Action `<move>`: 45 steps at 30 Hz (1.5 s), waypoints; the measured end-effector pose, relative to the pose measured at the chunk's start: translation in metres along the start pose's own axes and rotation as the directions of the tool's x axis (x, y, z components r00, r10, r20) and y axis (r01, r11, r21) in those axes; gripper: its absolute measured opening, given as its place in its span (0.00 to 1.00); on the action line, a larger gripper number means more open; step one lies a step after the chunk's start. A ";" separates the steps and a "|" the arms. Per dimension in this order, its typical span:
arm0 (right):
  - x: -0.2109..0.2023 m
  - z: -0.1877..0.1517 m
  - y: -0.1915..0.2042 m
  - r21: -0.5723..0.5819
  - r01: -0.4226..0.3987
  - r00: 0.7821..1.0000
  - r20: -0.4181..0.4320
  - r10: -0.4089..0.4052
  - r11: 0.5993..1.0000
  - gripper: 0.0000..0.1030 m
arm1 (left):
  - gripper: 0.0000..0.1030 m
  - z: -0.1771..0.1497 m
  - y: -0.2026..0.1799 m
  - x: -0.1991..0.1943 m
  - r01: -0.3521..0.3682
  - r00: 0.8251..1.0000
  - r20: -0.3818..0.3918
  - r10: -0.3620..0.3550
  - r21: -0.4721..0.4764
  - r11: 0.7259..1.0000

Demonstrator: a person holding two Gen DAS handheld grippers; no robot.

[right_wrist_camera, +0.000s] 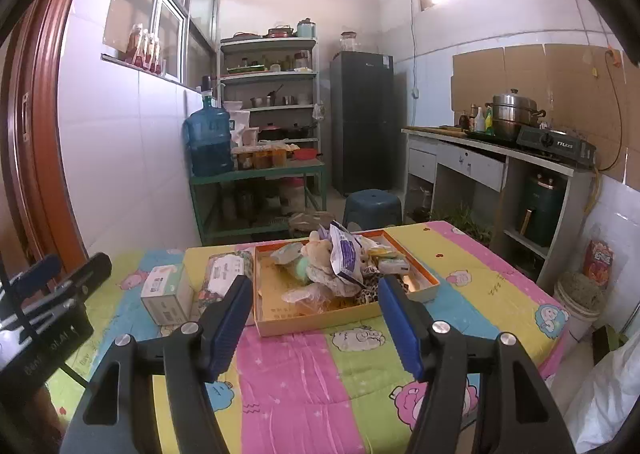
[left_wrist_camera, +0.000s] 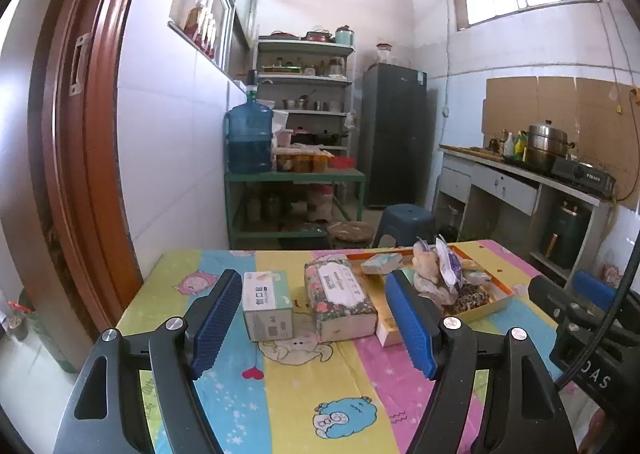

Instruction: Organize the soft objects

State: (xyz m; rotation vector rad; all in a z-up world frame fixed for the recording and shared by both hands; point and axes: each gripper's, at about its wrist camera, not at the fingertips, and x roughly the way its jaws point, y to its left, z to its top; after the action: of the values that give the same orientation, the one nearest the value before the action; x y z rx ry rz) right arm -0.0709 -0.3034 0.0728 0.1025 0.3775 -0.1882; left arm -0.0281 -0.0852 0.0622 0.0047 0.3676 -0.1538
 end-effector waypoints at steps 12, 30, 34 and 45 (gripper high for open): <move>0.001 0.000 0.000 0.004 -0.006 1.000 -0.007 0.006 1.000 0.63 | 0.73 -0.003 -0.005 0.004 0.001 1.000 -0.015 -0.001 0.015 1.000; 0.004 -0.001 -0.004 0.013 -0.015 1.000 -0.020 0.016 1.000 0.63 | 0.73 -0.006 -0.007 0.006 0.001 1.000 -0.024 -0.001 0.022 1.000; 0.004 -0.001 -0.004 0.013 -0.015 1.000 -0.021 0.015 1.000 0.63 | 0.73 -0.007 -0.007 0.007 0.001 1.000 -0.026 -0.001 0.023 1.000; 0.004 -0.001 -0.003 0.012 -0.014 1.000 -0.020 0.014 1.000 0.63 | 0.73 -0.008 -0.007 0.008 0.003 1.000 -0.027 -0.002 0.023 1.000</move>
State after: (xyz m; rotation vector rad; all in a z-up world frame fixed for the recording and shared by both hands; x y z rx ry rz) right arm -0.0687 -0.3069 0.0700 0.1190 0.3958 -0.1755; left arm -0.0250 -0.0927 0.0523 0.0287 0.3924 -0.1605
